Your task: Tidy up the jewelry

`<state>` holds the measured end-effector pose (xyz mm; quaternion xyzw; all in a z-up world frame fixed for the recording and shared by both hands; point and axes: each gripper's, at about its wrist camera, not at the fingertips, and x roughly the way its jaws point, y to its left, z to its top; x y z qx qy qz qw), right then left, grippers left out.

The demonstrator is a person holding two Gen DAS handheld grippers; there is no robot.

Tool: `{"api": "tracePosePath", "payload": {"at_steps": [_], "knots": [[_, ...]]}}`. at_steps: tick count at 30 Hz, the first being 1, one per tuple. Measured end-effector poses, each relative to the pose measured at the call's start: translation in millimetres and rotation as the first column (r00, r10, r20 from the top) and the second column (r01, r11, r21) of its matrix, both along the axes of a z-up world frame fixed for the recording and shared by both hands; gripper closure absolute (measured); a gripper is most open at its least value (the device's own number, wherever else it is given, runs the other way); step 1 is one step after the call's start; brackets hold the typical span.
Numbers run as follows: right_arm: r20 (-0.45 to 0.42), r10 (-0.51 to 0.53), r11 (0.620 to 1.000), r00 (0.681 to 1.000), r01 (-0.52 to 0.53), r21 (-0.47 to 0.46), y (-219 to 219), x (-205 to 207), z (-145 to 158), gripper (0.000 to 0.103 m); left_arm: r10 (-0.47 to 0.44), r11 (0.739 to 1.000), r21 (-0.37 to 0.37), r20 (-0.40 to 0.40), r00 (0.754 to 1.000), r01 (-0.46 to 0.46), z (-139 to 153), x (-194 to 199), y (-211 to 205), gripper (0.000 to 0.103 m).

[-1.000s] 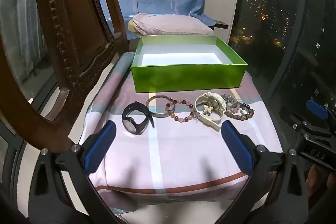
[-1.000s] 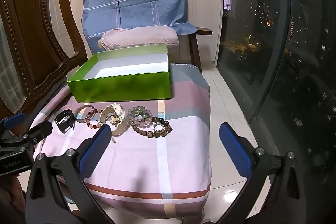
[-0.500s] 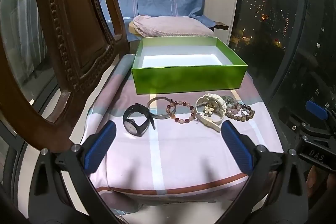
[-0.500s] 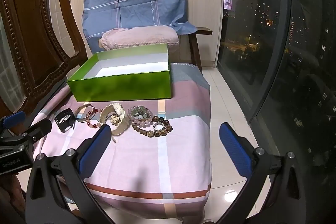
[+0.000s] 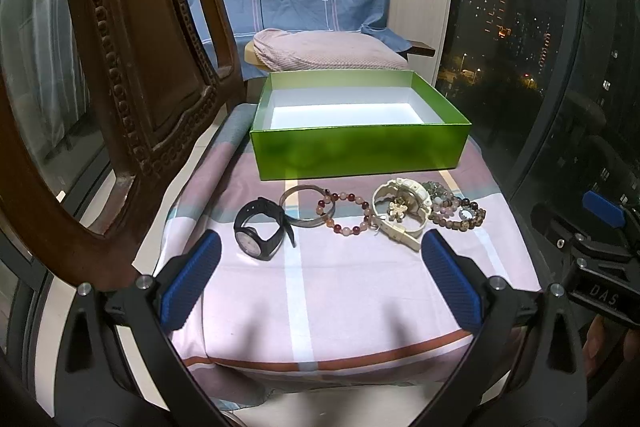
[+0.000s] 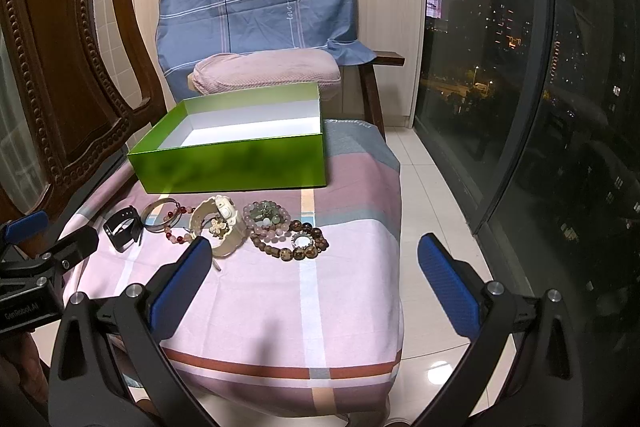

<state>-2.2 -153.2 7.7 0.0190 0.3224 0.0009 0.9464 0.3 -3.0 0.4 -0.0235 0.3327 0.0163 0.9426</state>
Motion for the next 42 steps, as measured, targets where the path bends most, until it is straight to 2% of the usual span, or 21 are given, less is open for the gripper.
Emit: {"api": "tracePosePath", "payload": {"at_steps": [42], "knots": [[-0.002,0.0,1.0,1.0,0.0,0.002,-0.3,-1.4,-2.9,0.003,-0.005,1.0,0.004,-0.004,1.0,0.005,-4.0,-0.7,-3.7,0.004]]}}
